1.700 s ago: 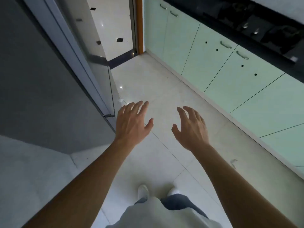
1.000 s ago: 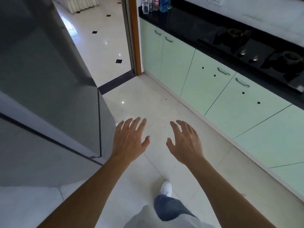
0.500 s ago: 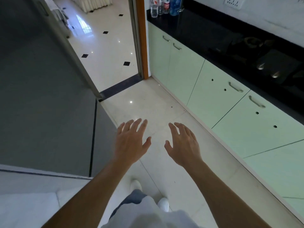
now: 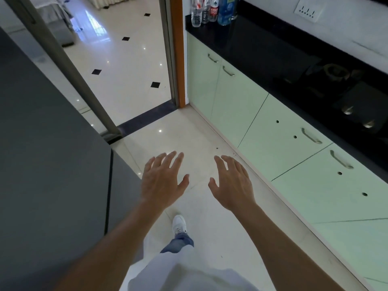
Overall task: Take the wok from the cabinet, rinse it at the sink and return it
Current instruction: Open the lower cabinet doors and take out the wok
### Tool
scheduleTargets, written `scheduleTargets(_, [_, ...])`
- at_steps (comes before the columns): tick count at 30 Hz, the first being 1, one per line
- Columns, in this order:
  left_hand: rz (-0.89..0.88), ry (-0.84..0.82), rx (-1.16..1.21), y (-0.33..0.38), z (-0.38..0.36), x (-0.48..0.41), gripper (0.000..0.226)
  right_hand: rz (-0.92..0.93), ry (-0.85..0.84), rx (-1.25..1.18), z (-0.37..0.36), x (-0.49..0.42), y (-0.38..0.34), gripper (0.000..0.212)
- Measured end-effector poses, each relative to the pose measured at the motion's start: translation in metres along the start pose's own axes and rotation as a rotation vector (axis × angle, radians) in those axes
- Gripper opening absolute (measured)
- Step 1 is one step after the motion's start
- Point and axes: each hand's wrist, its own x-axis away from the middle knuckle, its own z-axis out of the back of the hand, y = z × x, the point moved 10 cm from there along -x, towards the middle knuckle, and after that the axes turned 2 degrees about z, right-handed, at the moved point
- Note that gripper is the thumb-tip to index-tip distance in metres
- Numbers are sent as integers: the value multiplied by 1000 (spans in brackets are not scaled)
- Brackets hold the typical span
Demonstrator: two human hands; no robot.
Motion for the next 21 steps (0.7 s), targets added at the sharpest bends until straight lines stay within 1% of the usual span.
scheduleTargets(8, [-9, -11, 57, -47, -1, -108, 66, -41, -10, 8, -2, -116, -19, 62])
scheduleTargets(21, [-21, -35, 82, -82, -11, -248, 64, -63, -50, -11, -13, -259, -14, 60])
